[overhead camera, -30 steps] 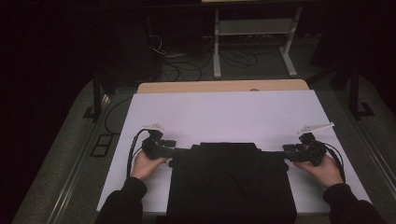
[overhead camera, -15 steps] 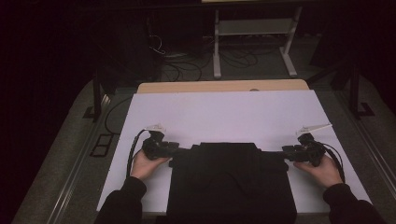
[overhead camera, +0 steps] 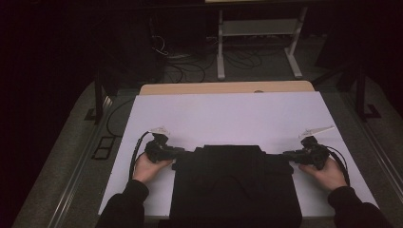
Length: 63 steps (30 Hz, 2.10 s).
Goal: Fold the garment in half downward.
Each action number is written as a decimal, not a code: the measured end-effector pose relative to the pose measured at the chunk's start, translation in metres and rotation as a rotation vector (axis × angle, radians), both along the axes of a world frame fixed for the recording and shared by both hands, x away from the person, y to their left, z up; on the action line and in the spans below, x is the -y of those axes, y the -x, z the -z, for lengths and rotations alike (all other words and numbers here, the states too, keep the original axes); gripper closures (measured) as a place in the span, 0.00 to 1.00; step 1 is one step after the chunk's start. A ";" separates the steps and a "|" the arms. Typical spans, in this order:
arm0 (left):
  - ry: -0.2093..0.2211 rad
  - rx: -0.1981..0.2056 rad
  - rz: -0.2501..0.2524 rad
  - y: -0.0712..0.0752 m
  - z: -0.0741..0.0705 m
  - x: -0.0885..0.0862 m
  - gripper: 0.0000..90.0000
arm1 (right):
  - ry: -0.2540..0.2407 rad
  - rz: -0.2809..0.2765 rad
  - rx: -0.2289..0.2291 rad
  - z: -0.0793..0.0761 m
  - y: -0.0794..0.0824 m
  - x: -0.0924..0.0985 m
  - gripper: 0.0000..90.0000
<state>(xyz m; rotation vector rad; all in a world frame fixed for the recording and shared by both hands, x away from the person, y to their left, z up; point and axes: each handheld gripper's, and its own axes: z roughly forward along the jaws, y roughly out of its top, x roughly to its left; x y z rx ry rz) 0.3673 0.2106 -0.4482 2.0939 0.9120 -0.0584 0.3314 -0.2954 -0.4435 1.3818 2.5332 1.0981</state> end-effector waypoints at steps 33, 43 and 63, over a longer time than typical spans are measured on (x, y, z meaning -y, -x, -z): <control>-0.110 0.053 -0.068 0.001 -0.014 0.001 0.96 | -0.002 0.042 0.007 -0.009 -0.005 -0.004 0.97; -0.186 0.108 -0.076 0.004 -0.024 0.004 0.97 | 0.029 0.037 0.020 -0.010 -0.011 -0.006 0.97; -0.155 0.145 -0.129 -0.002 -0.034 -0.009 0.97 | 0.029 0.017 0.052 -0.015 -0.029 -0.013 0.97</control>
